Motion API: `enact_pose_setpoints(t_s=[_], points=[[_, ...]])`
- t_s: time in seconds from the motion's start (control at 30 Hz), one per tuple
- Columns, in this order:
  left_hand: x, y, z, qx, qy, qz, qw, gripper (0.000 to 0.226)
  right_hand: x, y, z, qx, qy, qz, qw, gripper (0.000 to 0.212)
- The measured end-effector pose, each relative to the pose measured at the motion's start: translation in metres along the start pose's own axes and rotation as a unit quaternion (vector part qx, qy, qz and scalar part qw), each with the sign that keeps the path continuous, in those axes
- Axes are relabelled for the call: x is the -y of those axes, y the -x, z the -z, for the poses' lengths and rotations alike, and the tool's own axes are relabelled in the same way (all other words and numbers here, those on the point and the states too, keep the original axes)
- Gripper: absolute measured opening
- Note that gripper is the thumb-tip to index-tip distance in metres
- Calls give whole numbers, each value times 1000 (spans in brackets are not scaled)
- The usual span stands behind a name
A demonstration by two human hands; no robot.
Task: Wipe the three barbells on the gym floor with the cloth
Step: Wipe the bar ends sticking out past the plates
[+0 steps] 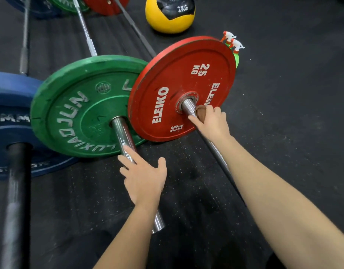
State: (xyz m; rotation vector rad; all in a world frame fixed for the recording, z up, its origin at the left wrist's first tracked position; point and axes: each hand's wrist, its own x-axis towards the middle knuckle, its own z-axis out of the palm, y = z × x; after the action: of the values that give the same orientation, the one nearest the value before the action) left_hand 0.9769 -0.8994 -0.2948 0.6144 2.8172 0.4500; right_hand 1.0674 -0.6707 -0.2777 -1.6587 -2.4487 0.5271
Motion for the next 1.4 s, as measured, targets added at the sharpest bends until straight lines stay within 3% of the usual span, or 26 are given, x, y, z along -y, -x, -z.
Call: enact_pose_setpoints(t_s=[0.1,0.23,0.6,0.77,0.97,1.13,1.4], points=[[1,0,-1,-2,-2,0,1000,108,21,-28,-4,18,8,-19,1000,100],[1,1,0,2,4,0,1000,107,11,-28,1,43,-9,-8,999,104],[-1,7,8,15,20,-2,1000,102,-93,126,34,82,-38,-43,995,83],[-1,4,5,17,11,3,1000,102,-85,104,39,127,-56,-89,986,84],[-1,3,3,9,8,0,1000,100,-66,83,32,113,-118,-115,980,85],[-1,6,5,11,14,-4,1000,99,-108,150,49,151,-95,-140,974,82],[-1,8,7,20,26,-7,999,98,-127,192,68,196,52,-165,965,90]])
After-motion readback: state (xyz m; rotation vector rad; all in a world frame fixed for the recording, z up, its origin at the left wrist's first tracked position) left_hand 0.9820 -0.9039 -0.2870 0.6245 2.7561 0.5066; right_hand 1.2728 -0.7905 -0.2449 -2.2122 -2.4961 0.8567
